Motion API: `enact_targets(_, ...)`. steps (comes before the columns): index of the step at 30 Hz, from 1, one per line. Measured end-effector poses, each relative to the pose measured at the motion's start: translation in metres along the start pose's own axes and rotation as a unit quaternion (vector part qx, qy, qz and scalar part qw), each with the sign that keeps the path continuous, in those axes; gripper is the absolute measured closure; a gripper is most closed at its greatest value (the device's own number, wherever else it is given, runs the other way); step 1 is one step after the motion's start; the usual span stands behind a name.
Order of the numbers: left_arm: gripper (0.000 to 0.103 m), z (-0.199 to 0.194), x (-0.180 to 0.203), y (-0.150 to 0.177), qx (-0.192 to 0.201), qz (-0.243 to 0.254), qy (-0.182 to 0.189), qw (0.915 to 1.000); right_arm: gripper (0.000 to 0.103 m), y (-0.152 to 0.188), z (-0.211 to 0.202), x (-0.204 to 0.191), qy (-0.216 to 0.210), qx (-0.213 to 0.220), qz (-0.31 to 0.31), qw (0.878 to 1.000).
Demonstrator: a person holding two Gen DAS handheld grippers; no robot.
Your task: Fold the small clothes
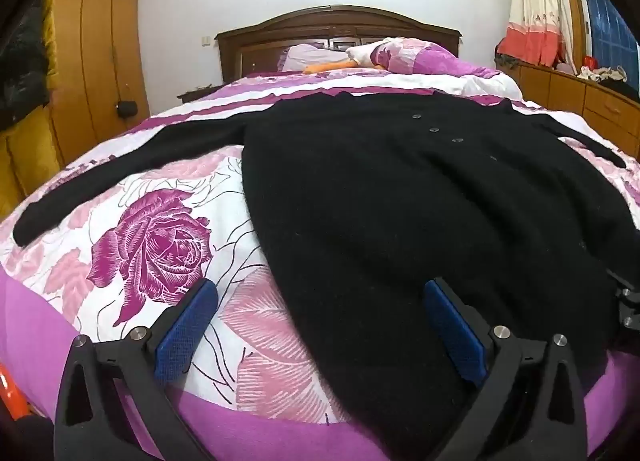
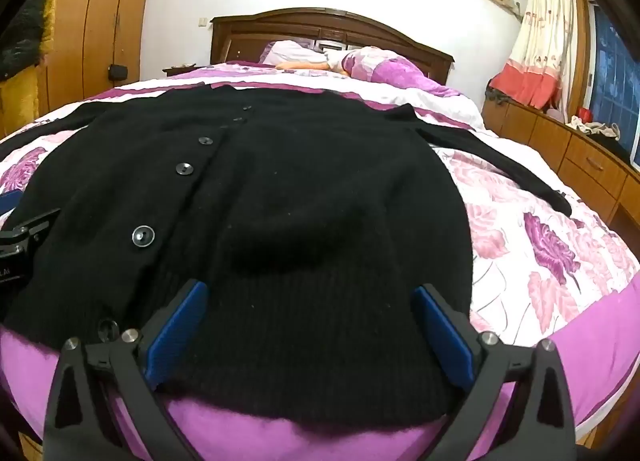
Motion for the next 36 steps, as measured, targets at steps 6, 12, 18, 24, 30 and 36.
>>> enact_targets(6, 0.001, 0.000, 0.007, 0.001, 0.010, 0.012, -0.016, 0.9998, 0.000, 0.000, 0.008, -0.002, 0.001, -0.023, -0.013, 1.000)
enact_targets(12, 0.001, -0.002, 0.008, 0.001, 0.014, 0.010, -0.015, 0.9997, 0.000, -0.001, 0.003, -0.002, 0.007, -0.010, -0.012, 1.000)
enact_targets(18, 0.002, -0.002, 0.008, 0.001, 0.011, 0.008, -0.011, 0.9998, 0.000, 0.001, -0.001, -0.004, 0.010, -0.006, -0.014, 1.000)
enact_targets(24, 0.002, -0.001, 0.007, 0.001, 0.011, 0.006, -0.009, 0.9999, 0.000, 0.000, -0.002, -0.006, 0.014, -0.004, -0.015, 1.000)
enact_targets(30, 0.002, -0.002, 0.006, 0.001, 0.011, 0.005, -0.006, 0.9999, 0.000, 0.001, -0.004, -0.007, 0.015, -0.002, -0.016, 1.000)
enact_targets(36, 0.002, -0.001, 0.008, 0.002, 0.012, 0.004, -0.006, 0.9999, 0.000, 0.002, -0.004, -0.007, 0.014, -0.002, -0.016, 1.000)
Point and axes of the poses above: each gripper's, at about its wrist camera, not at the fingertips, and z roughly the way its jaws point, x to its right, y to its underside, the point moved 7 cm from there along z, roughly the way its jaws point, and after that the axes turned 5 degrees about y, right-handed, at the moved point
